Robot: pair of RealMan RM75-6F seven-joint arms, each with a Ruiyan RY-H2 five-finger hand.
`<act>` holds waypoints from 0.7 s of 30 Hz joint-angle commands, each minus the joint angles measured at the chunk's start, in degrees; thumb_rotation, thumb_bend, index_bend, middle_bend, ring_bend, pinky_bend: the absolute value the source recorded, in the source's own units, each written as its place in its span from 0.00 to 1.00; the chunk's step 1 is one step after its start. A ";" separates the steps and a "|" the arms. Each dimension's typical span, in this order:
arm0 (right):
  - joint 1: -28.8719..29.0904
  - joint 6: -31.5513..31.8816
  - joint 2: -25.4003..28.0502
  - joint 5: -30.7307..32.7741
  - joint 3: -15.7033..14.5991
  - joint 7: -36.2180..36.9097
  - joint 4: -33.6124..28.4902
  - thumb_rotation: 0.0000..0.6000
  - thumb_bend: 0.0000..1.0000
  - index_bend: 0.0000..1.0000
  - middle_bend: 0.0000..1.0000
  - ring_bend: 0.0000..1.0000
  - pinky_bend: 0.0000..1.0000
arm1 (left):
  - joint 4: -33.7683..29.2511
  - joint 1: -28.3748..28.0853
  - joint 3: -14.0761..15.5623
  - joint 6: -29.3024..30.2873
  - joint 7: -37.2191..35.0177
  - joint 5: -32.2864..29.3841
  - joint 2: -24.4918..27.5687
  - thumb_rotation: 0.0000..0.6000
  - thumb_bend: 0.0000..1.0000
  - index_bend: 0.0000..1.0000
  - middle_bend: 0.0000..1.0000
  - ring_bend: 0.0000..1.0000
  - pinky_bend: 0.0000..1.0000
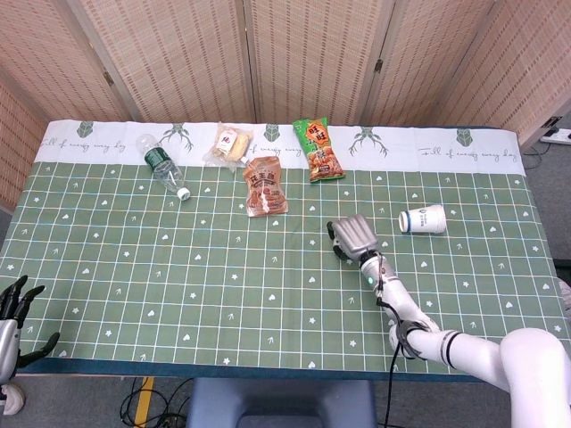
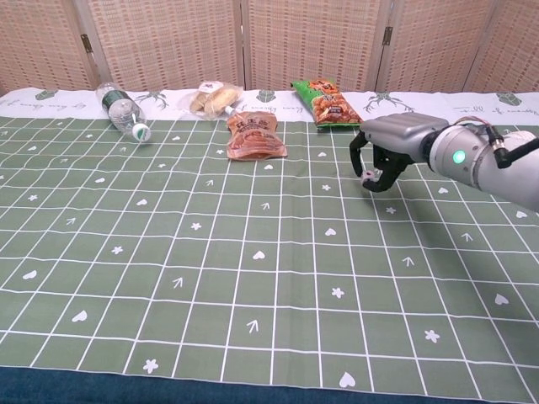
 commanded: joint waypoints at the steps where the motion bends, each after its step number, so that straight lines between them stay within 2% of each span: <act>1: -3.75 7.45 4.18 -7.53 0.33 7.30 -7.38 1.00 0.37 0.60 1.00 1.00 1.00 | -0.17 0.04 0.04 0.18 0.02 0.21 0.14 1.00 0.27 0.17 0.00 0.04 0.15; 4: -7.40 17.36 5.68 -16.42 0.77 16.75 -10.20 1.00 0.38 0.60 1.00 1.00 1.00 | -0.38 0.09 -0.04 0.43 -0.05 0.34 0.24 1.00 0.27 0.17 0.00 0.04 0.15; 7: -10.04 23.19 7.00 -21.27 0.62 24.00 -11.18 1.00 0.38 0.56 1.00 1.00 1.00 | -0.61 -0.05 -0.11 0.35 0.37 0.43 0.22 1.00 0.27 0.17 0.00 0.04 0.15; 9: -10.66 23.51 8.22 -21.55 0.34 23.28 -11.71 1.00 0.38 0.41 0.99 1.00 1.00 | -0.82 -0.26 -0.09 0.15 0.69 0.62 0.15 1.00 0.27 0.17 0.00 0.04 0.15; 11: -10.76 21.98 9.63 -20.45 0.07 20.53 -12.87 1.00 0.38 0.34 0.98 1.00 1.00 | -1.11 -0.50 -0.04 -0.09 1.07 0.90 0.07 1.00 0.27 0.17 0.00 0.04 0.15; 16: -10.27 17.74 11.48 -16.92 -0.20 14.73 -14.66 1.00 0.38 0.31 0.98 1.00 1.00 | -1.43 -0.74 -0.13 -0.35 1.53 0.85 0.04 1.00 0.27 0.17 0.00 0.04 0.15; 21: -10.92 17.75 12.10 -15.86 0.23 14.55 -15.16 1.00 0.38 0.27 0.97 1.00 1.00 | -1.26 -0.58 -0.17 -0.46 1.45 0.31 0.29 1.00 0.27 0.17 0.00 0.04 0.15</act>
